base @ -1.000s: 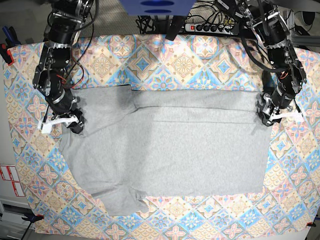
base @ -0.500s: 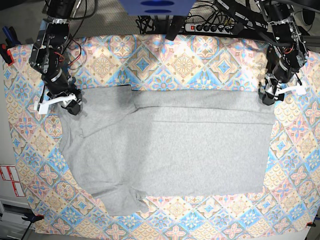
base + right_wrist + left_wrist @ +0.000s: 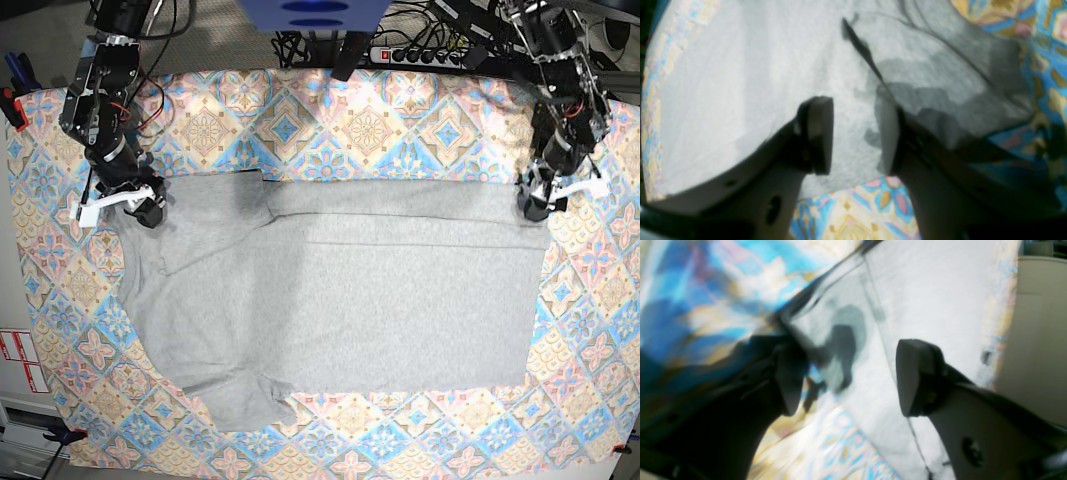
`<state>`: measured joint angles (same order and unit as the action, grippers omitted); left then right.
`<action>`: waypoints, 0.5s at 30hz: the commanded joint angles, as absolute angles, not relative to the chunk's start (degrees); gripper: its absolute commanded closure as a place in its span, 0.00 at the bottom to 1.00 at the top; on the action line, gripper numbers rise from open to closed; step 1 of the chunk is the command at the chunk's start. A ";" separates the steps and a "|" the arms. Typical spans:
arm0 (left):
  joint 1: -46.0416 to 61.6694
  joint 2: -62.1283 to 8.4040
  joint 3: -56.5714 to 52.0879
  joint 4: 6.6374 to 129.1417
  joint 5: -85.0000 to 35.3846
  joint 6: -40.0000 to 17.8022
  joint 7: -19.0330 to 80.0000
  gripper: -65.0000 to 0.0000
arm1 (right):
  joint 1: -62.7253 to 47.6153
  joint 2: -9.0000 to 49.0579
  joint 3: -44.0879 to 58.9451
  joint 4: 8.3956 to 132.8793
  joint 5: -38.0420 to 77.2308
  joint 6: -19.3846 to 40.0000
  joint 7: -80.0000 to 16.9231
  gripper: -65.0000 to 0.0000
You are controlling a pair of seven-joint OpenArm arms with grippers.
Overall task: Fold the T-shirt properly
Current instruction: 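Fold the collar edge over toward the hem with both grippers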
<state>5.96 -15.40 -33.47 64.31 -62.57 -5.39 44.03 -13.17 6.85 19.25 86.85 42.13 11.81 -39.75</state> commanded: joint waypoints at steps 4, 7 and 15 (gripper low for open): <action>5.05 -15.69 -33.45 61.49 -59.82 -4.35 44.79 0.32 | -13.85 7.34 19.47 87.69 42.77 12.44 -38.90 0.65; 5.14 -15.69 -33.45 61.49 -59.91 -4.44 44.88 0.32 | -14.90 7.34 19.56 87.87 42.77 12.44 -38.73 0.65; 5.05 -15.69 -33.45 61.49 -59.65 -4.62 46.37 0.78 | -15.60 7.25 19.38 87.52 42.77 12.44 -38.81 0.65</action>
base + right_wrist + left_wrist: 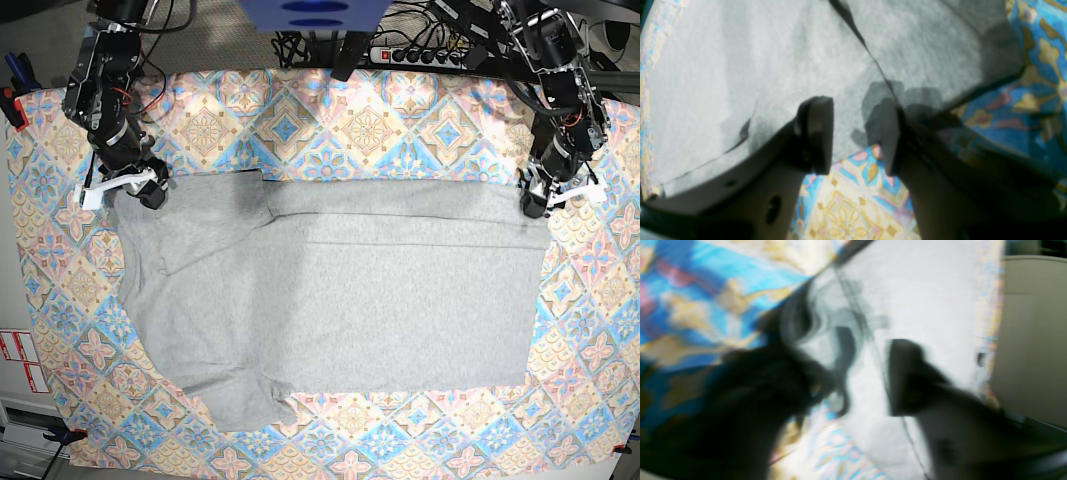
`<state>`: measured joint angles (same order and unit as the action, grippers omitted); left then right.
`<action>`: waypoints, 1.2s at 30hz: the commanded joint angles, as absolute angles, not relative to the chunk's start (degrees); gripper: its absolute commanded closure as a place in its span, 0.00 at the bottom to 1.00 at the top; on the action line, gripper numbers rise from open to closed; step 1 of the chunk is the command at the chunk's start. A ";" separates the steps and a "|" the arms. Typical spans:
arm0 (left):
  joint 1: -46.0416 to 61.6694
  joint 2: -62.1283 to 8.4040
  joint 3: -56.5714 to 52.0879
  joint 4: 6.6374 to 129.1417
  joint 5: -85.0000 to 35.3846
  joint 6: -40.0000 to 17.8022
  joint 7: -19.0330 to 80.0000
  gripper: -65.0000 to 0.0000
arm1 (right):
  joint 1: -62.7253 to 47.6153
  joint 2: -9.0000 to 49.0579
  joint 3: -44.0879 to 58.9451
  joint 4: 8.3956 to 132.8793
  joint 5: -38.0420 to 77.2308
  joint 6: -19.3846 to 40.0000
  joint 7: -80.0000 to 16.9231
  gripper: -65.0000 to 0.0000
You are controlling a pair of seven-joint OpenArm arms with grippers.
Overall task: Fold the T-shirt properly
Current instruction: 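Fold the collar edge over toward the hem with both grippers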
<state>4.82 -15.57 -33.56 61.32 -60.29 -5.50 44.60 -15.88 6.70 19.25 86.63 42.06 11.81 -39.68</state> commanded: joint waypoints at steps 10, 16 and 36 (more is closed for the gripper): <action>5.05 -15.69 -33.45 61.41 -59.65 -4.53 46.37 1.00 | -15.34 5.67 22.37 83.56 42.77 12.26 -38.90 0.65; 5.14 -15.87 -33.45 61.41 -59.65 -4.53 46.37 1.00 | -15.16 5.67 23.87 81.98 42.86 12.18 -38.90 0.65; 5.58 -16.22 -33.63 61.58 -59.91 -4.53 47.52 1.00 | -6.37 5.67 26.33 71.60 42.77 12.53 -38.90 0.94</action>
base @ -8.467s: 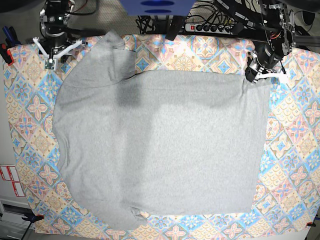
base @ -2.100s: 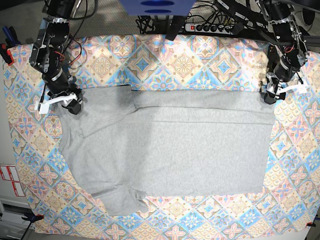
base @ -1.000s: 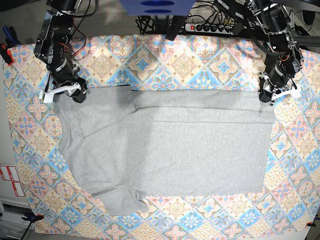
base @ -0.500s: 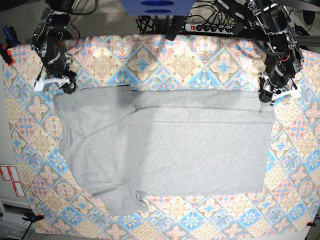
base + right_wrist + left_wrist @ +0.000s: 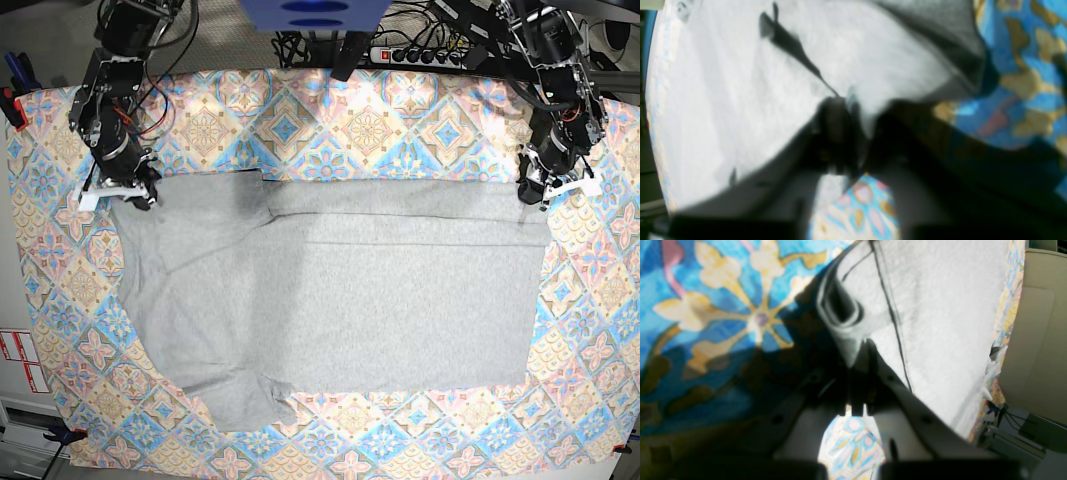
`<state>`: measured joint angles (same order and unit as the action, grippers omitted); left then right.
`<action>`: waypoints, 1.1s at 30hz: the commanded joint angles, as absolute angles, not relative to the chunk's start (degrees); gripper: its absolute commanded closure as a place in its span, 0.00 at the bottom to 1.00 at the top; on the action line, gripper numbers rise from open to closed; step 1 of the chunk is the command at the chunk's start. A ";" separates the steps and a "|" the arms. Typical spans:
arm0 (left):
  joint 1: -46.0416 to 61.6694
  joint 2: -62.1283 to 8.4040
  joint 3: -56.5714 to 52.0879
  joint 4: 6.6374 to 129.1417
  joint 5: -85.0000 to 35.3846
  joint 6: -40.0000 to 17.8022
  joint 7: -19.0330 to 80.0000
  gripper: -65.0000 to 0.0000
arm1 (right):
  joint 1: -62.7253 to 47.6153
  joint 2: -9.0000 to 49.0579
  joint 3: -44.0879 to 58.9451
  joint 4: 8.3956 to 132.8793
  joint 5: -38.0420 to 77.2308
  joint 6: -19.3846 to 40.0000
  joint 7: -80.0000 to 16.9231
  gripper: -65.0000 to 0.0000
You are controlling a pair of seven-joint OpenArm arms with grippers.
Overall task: Fold the T-shirt properly
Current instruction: 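Fold the collar edge over toward the hem with both grippers, then release the fabric and raise both grippers back toward the arm bases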
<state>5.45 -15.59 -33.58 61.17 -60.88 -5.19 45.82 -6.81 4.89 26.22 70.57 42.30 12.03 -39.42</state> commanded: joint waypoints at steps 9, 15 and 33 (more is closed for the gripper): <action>13.32 -17.98 -36.35 70.55 -60.18 -4.62 49.89 1.00 | -14.99 5.67 26.59 80.57 42.77 12.53 -40.13 1.00; 20.18 -17.80 -38.29 75.12 -60.26 -4.70 49.98 1.00 | -21.93 5.67 26.59 85.41 42.77 12.53 -40.13 1.00; 28.44 -17.80 -38.20 78.64 -66.68 -4.70 53.23 0.87 | -30.02 5.58 26.68 88.57 42.77 12.44 -40.13 0.76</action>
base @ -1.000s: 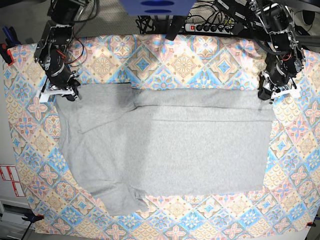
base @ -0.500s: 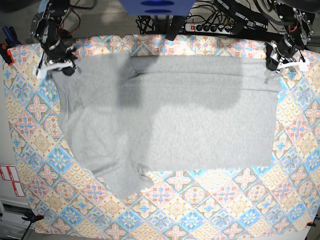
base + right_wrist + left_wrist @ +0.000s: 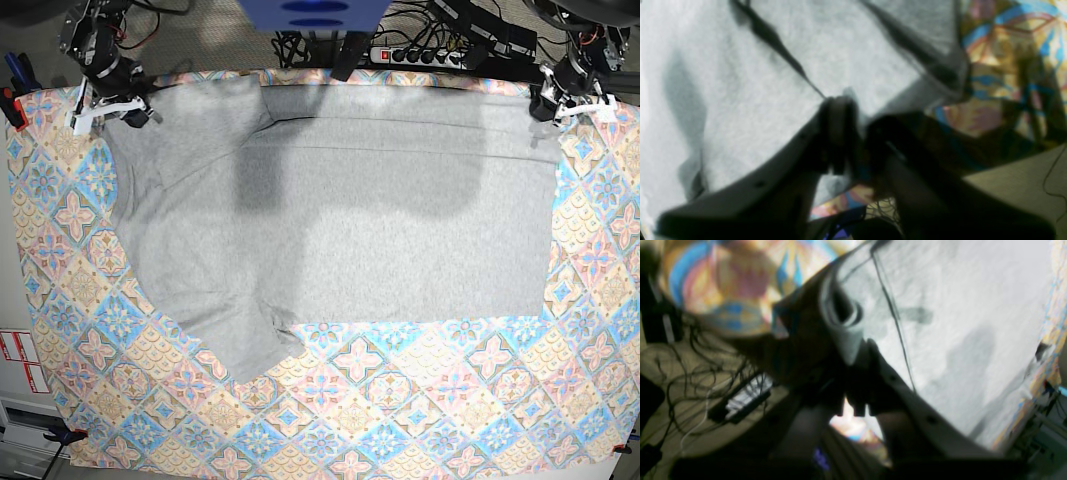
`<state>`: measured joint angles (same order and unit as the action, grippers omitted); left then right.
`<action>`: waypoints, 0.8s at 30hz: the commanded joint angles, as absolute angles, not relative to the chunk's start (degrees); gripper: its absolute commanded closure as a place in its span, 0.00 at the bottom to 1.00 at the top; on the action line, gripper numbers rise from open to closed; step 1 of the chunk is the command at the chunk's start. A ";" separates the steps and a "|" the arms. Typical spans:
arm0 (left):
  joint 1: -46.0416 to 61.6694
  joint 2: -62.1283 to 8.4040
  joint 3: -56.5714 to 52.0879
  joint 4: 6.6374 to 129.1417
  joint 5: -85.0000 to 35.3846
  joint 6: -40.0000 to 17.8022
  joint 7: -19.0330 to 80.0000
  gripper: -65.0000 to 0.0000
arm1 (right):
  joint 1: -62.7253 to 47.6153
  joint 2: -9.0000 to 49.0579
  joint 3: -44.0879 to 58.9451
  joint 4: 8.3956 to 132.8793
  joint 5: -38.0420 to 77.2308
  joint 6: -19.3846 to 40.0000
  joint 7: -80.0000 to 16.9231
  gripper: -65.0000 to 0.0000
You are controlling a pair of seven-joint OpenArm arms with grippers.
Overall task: Fold the T-shirt properly
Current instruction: 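Release the fabric and raise both grippers back toward the arm bases, then reach both grippers down to the shirt's side edges and grasp them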
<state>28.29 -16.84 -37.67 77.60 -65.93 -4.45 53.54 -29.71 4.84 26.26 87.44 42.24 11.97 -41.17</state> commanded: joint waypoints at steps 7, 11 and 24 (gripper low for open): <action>28.79 -17.80 -38.37 78.64 -66.68 -4.70 54.02 0.40 | -30.81 3.12 33.10 88.57 42.59 12.35 -40.13 0.67; 29.67 -17.80 -40.75 78.64 -68.26 -4.70 54.02 0.36 | -30.64 2.07 37.49 88.57 42.59 12.35 -40.13 0.66; 22.81 -20.97 -45.41 78.73 -70.29 -4.70 54.11 0.36 | -24.84 2.24 42.59 93.32 42.51 12.35 -40.13 0.66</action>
<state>22.85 -19.38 -44.95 77.87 -69.41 -4.27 54.50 -23.81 1.61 41.82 92.42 42.24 12.29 -40.71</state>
